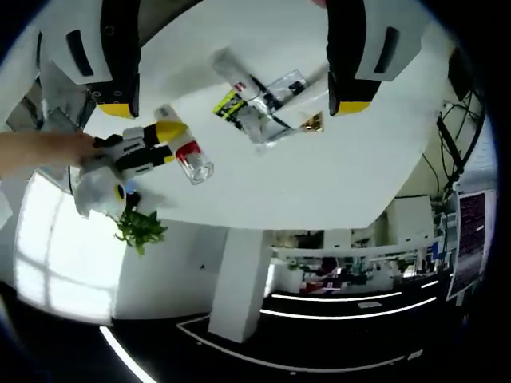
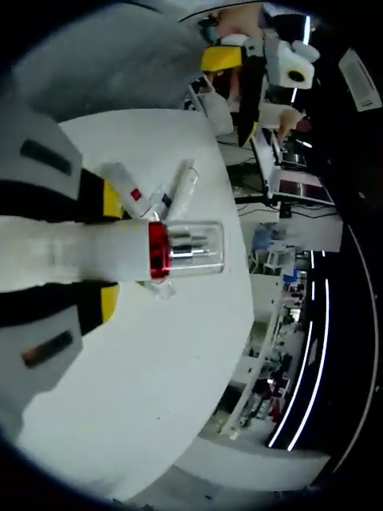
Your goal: Arrange the skincare products in the storage area until every visible bottle or jar stands upright without overlapping.
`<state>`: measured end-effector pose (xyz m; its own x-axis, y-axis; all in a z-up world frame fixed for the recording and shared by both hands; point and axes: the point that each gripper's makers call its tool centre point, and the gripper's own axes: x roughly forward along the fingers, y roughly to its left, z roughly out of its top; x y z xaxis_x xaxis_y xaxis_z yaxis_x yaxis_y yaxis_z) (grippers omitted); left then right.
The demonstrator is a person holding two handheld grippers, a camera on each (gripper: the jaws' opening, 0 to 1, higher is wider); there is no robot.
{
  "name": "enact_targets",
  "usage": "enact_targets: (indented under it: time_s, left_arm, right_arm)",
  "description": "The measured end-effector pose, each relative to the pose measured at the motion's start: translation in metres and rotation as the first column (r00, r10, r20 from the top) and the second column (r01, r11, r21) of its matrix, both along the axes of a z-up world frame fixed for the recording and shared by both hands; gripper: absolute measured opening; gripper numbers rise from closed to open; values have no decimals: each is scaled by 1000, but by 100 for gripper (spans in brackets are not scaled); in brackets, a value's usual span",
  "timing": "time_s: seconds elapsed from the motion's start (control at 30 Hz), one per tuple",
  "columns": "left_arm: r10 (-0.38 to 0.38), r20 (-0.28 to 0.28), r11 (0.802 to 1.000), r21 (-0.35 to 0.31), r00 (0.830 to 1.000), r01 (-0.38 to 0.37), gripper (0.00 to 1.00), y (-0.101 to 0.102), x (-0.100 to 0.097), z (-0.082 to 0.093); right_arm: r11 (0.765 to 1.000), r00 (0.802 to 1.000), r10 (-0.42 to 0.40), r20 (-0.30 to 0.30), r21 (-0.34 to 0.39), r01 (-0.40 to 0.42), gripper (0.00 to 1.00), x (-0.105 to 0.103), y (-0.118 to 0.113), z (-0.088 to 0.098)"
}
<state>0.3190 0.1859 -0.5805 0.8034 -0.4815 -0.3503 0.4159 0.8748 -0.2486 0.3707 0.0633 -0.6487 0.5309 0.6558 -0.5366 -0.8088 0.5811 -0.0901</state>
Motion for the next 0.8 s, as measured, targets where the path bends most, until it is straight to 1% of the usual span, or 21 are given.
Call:
enact_targets:
  time_s: [0.1,0.13,0.17,0.27,0.4,0.47,0.6,0.7,0.8]
  left_arm:
    - [-43,12,999,-27,999,44,97,-21,6,8]
    - [-47,14,998,-30,999,48,97,-23,7,9]
    - [-62,20,997,-38,998,63,97,-30,9,12]
    - [-84,24,995,-60,996,86,97,-42,13,16]
    - [-109,30,987,-111,994,112,96,-58,18,24]
    - [-123,29,983,-135,992,126,94,-65,19,26]
    - [-147,11,974,-173,989,147,84,-76,20,25]
    - [-167,-16,963,-219,986,159,76,-84,18,21]
    - [-177,-17,957,-235,984,168,70,-88,16,22]
  right_arm:
    - [1000,1000,-8,22,25,7,27,-6,7,12]
    - [999,1000,-7,27,32,6,27,-8,9,16]
    - [999,999,-7,34,40,6,27,-10,11,20]
    - [997,998,-17,55,75,12,27,-18,19,34]
    - [995,997,-26,75,101,18,27,-29,28,46]
    - [994,997,-30,77,107,22,27,-32,30,48]
    - [993,996,-39,82,119,29,27,-41,34,52]
    - [991,995,-46,85,130,34,27,-45,36,55]
    - [989,995,-58,87,139,45,27,-48,37,58]
